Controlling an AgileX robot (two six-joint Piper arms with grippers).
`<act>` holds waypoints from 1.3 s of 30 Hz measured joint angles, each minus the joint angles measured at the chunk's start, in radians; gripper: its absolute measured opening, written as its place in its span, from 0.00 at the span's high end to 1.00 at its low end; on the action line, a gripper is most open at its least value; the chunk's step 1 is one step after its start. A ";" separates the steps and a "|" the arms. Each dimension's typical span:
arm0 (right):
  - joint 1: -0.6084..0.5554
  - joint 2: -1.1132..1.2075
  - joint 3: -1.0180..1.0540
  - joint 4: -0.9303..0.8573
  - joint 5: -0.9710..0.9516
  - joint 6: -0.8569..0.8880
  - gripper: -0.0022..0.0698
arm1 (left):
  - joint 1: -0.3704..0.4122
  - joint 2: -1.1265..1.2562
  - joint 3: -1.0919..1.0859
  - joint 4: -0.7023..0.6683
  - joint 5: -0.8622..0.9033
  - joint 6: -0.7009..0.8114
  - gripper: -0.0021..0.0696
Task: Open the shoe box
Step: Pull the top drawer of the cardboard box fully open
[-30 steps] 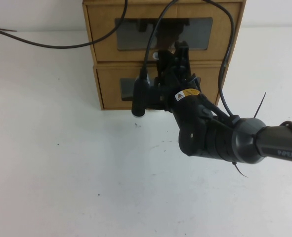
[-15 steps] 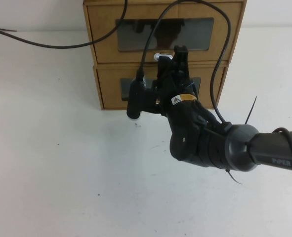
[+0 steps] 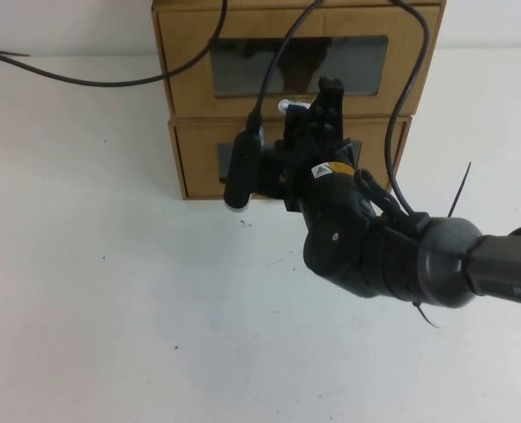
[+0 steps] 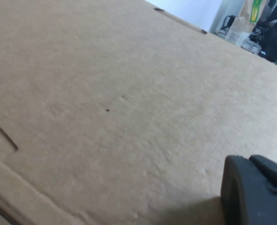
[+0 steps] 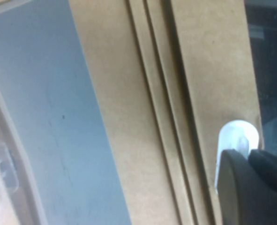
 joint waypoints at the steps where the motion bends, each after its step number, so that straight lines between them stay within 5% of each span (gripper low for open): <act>1: 0.007 -0.002 0.005 0.004 0.000 -0.005 0.97 | 0.000 0.000 0.000 0.000 0.000 0.000 0.98; 39: 0.138 -0.132 0.183 0.108 -0.054 -0.066 0.97 | 0.000 0.000 -0.002 0.010 0.000 -0.063 0.98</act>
